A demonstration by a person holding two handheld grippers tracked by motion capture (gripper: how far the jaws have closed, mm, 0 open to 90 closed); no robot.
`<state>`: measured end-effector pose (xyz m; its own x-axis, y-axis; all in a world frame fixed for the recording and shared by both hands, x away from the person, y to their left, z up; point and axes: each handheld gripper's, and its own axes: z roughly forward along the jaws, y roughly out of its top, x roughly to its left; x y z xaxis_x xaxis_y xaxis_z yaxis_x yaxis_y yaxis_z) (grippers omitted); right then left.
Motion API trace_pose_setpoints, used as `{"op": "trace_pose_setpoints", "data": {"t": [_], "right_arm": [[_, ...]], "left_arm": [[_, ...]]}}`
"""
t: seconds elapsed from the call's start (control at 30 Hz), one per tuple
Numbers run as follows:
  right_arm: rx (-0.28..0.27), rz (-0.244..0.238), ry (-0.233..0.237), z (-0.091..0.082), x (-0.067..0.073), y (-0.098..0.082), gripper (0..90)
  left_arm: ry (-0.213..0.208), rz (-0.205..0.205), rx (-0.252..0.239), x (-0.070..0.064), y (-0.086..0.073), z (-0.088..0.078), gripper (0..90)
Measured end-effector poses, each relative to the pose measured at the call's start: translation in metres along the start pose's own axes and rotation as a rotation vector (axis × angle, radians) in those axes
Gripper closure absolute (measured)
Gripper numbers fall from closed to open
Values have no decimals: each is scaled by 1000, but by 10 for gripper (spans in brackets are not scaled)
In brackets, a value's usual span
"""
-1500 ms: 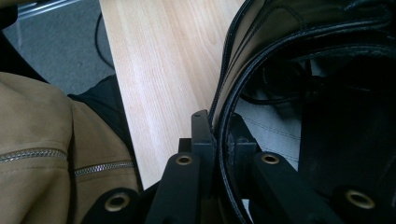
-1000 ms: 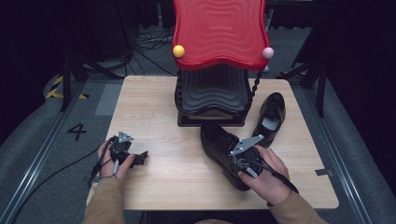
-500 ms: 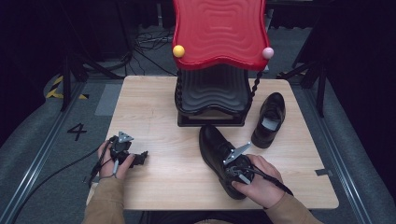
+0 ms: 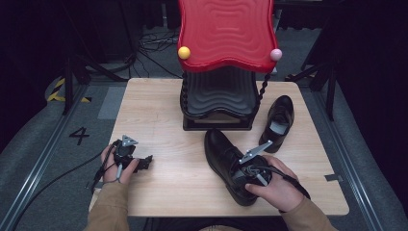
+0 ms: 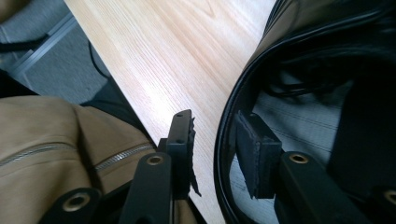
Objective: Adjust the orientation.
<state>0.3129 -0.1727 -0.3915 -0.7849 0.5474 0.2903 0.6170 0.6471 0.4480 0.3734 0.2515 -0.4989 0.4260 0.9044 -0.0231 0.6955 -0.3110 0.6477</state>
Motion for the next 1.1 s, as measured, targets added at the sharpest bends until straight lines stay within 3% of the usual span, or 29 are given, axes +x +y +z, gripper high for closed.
{"op": "trace_pose_setpoints", "data": {"t": [0.2, 0.27, 0.4, 0.57, 0.7, 0.9, 1.1], "right_arm": [[-114, -4, -2, -32, -3, -1, 650], [-163, 5, -23, -41, -8, -1, 648], [-270, 49, -82, -58, -27, 1, 616], [-312, 138, -190, -72, -61, 6, 589], [-314, 191, -252, -77, -86, 13, 549], [-250, 229, -344, -76, -123, 25, 503], [-181, 307, -400, -66, -158, 35, 466]], "left_arm": [[-2, -1, 2, 0, 0, 0, 1], [-1, -2, 0, 0, 0, 0, 2], [-4, 0, 6, 0, 0, 0, 1], [-1, 1, 3, 0, 0, 0, 2], [0, -3, -1, 0, 0, 0, 1], [-3, -1, 3, 0, 0, 0, 1], [-2, -1, 3, 0, 0, 0, 2]]}}
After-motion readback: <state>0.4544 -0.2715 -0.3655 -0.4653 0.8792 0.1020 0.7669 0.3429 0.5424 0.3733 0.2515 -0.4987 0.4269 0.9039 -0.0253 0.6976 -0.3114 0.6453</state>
